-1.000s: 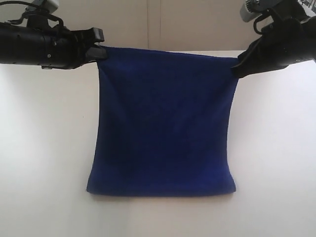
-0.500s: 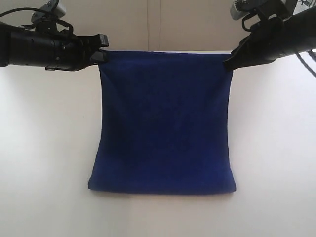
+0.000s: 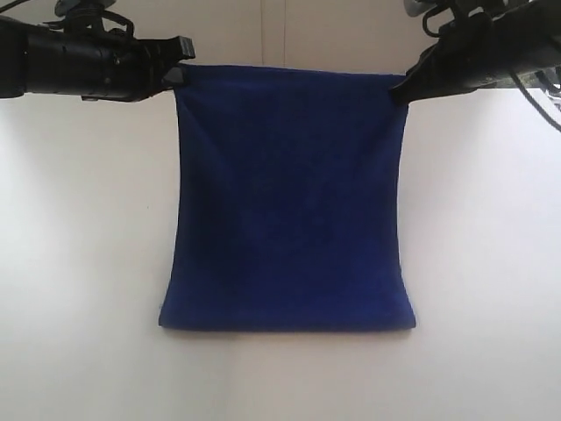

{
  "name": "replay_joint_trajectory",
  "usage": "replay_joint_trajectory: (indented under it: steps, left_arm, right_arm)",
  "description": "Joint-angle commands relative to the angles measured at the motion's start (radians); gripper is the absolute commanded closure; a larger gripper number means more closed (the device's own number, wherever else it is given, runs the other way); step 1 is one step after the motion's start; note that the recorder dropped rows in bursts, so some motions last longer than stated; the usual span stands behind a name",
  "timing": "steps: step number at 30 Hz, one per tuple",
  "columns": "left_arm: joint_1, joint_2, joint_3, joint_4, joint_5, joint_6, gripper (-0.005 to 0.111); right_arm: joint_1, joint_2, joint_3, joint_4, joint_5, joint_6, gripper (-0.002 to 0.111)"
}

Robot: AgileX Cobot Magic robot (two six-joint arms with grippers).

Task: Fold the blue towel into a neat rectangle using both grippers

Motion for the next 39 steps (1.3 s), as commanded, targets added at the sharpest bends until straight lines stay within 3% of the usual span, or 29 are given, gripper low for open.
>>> replay_joint_trajectory:
  steps: [1,20,39]
  left_arm:
    - [0.005,0.051,-0.054,-0.009,0.005,0.008,0.107]
    - [0.005,0.277,-0.128,-0.009,-0.096,0.018,0.107]
    - [0.005,0.422,-0.233,-0.008,-0.153,0.020,0.107]
  right_arm:
    - [-0.006,0.044,-0.031,0.003,-0.035,-0.011,0.108]
    - [-0.006,0.258,-0.056,0.003,-0.203,-0.012,0.108]
    - [0.056,0.440,-0.105,0.003,-0.447,-0.007,0.108]
